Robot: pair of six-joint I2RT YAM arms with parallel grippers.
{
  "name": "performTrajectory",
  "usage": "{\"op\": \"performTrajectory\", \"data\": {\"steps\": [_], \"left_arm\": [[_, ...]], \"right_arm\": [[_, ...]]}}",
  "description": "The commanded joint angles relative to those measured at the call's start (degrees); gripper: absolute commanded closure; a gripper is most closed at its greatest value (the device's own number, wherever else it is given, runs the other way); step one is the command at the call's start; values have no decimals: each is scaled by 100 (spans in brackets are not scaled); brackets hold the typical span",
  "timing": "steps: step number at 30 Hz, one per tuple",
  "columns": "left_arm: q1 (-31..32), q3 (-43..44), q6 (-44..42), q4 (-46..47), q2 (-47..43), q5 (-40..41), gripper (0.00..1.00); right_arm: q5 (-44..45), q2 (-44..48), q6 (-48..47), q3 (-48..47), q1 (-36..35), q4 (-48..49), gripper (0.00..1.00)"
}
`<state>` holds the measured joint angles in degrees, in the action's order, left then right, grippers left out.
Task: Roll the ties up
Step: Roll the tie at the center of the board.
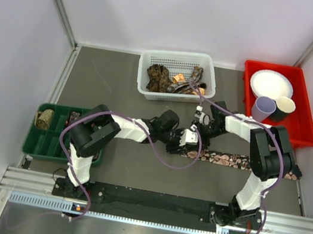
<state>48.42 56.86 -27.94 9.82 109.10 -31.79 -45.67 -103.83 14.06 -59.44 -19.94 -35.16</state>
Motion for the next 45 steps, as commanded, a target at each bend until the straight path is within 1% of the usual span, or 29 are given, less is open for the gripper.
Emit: {"op": "performTrajectory", "data": {"steps": [1,3,4,6,8,11,12,13,14,15,16,19,24,27,28,29,32,34,35,40,42,45], "left_arm": [[0,-254,-45,-895,305,912,80],[18,-263,-44,-895,305,894,80],[18,-272,-44,-895,314,903,81],[44,-281,-62,-912,331,903,80],[44,-298,-53,-895,340,894,80],[36,-325,26,-955,375,894,73],[36,-273,43,-956,410,824,64],[36,-289,61,-965,402,754,61],[27,-411,70,-782,393,605,57],[9,-456,105,-693,367,508,49],[9,-491,114,-588,366,446,46],[-52,-518,289,-271,367,131,39],[-96,-658,447,326,323,-309,36],[-184,-869,649,1002,296,-538,34],[-210,-913,702,1361,314,-643,34],[-228,-957,790,1495,331,-679,33],[-272,-1054,913,2110,384,-889,33],[-272,-1107,905,2321,375,-1056,34],[-272,-1159,974,2670,375,-1109,34],[-237,-1151,905,3113,525,-1321,35],[-219,-1177,756,3271,569,-1286,35],[-167,-1160,457,3272,569,-1172,33]], "right_arm": [[366,74,447,345,-176,1114,57],[357,30,518,398,-220,1213,58],[340,12,518,398,-229,1248,60],[313,-32,440,442,-238,1283,81],[339,-41,204,468,-229,1135,100],[392,-32,-122,547,-212,906,100],[427,-32,-193,608,-177,862,100],[488,-49,-298,635,-150,853,100],[506,-76,-343,653,-115,844,100],[515,-128,-378,644,-45,766,100],[559,-242,-413,627,-19,739,100],[577,-365,-492,556,140,607,100],[612,-498,-545,530,289,457,100],[664,-541,-580,512,342,387,100],[682,-550,-589,512,351,369,100],[700,-568,-589,512,351,352,100],[805,-629,-589,477,377,325,100],[866,-691,-580,451,386,316,100],[884,-726,-563,425,421,290,100],[850,-954,-615,258,474,167,100],[779,-1007,-668,179,483,88,100],[683,-1060,-694,161,474,79,100]]}}
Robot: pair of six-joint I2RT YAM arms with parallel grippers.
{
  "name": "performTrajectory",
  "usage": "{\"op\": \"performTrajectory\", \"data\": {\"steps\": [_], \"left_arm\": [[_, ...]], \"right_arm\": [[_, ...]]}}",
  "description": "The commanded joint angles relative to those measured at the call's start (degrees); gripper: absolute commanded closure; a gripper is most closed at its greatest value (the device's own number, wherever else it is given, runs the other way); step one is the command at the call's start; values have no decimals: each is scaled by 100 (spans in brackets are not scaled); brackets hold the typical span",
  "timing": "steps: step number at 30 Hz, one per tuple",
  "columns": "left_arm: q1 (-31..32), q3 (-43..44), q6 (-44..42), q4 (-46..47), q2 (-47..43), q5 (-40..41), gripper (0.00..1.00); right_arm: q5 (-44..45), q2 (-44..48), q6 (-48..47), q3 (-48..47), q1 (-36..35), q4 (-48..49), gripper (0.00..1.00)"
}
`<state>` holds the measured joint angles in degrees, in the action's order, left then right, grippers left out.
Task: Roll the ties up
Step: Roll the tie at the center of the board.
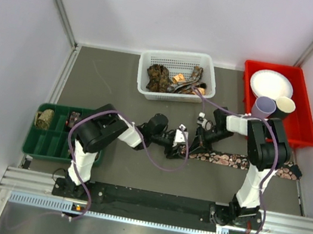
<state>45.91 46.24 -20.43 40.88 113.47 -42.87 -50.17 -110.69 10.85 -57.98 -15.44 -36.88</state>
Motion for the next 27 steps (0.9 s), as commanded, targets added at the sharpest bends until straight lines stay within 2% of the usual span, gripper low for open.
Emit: {"op": "performTrajectory", "data": {"steps": [1,4,8,11,13,15,16,23,27], "left_arm": [[85,-45,-382,105,131,-72,33],[111,69,-769,-334,114,-37,38],[137,113,-1366,-914,17,51,60],[137,105,-1472,-1266,0,139,69],[137,87,-1386,-1450,17,235,71],[120,61,-1324,-1548,0,288,72],[120,26,-1271,-1566,-9,288,72],[102,-54,-1288,-1653,-9,236,74],[76,-27,-1289,-1698,0,166,74]], "right_arm": [[1106,-391,-373,14,15,243,100],[1027,-479,-417,-38,24,173,100],[860,-515,-461,-143,24,85,100],[579,-436,-593,-284,24,-125,100],[412,-147,-698,-337,58,-240,97],[298,230,-707,-363,190,-389,88],[306,328,-707,-372,243,-451,87],[376,812,-1006,-223,542,-759,86],[866,830,-1007,-57,551,-470,92]]}}
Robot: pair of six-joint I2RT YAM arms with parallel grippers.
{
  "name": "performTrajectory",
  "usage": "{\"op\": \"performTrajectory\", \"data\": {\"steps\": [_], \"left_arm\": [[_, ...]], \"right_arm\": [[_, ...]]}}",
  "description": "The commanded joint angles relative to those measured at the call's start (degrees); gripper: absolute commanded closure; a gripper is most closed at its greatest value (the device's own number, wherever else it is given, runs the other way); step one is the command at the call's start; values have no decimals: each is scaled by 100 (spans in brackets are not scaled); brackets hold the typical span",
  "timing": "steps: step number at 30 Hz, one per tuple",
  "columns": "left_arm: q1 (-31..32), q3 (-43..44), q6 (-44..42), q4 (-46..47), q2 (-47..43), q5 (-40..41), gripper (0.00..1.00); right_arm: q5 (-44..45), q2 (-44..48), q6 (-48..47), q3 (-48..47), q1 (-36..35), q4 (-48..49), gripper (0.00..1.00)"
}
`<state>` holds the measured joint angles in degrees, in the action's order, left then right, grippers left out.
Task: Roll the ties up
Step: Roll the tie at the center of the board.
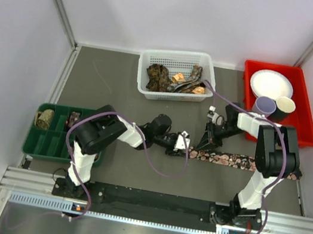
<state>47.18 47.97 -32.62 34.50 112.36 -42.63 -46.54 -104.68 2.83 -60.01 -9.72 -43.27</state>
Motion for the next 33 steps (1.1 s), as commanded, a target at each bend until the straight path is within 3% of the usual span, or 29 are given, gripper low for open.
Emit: {"op": "performTrajectory", "data": {"steps": [1,8,19,33], "left_arm": [[-60,-191,-8,-1051,111,124,74],[-77,-121,484,-902,67,229,68],[-77,63,2189,-75,-530,738,62],[81,204,837,-2007,-100,1811,69]], "right_arm": [[602,247,-143,260,-22,474,92],[1506,-175,-37,376,-22,627,96],[1930,-149,-81,314,-294,547,98],[1641,17,-248,218,-312,398,95]]}}
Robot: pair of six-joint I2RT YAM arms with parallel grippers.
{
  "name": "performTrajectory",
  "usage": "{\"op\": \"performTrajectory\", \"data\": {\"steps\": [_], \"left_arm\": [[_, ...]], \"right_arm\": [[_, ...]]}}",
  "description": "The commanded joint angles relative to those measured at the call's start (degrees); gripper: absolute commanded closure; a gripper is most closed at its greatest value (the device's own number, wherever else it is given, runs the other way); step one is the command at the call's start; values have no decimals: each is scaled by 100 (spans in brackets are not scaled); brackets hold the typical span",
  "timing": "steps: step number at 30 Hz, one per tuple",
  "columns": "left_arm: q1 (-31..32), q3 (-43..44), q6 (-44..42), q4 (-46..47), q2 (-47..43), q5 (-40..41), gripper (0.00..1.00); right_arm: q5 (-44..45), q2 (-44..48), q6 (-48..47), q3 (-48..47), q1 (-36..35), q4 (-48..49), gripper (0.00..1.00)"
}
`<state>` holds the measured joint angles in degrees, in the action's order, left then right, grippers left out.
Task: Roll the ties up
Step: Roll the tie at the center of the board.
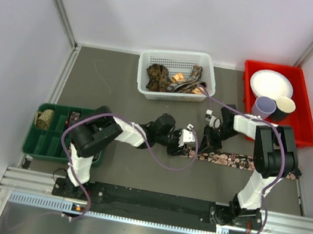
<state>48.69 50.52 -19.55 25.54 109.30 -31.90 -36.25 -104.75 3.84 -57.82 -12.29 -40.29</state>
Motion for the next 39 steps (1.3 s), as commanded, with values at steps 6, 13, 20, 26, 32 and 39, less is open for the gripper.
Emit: {"op": "performTrajectory", "data": {"steps": [6,13,20,26,32,39], "left_arm": [[-17,-7,-638,-1358,268,799,69],[1,45,-629,-1403,303,756,69],[1,1,-594,-1376,338,712,68],[1,-34,-629,-1376,329,633,67],[-96,37,-129,-1281,400,466,48],[-474,-402,443,72,294,-720,25]], "right_arm": [[-891,710,107,60,-62,364,76],[-1218,580,653,280,-335,944,63],[-1130,113,654,351,-432,1427,61],[-1270,-10,706,316,-423,1560,79],[-736,-2,417,289,-432,1244,100],[249,-124,197,280,-440,1217,100]]}}
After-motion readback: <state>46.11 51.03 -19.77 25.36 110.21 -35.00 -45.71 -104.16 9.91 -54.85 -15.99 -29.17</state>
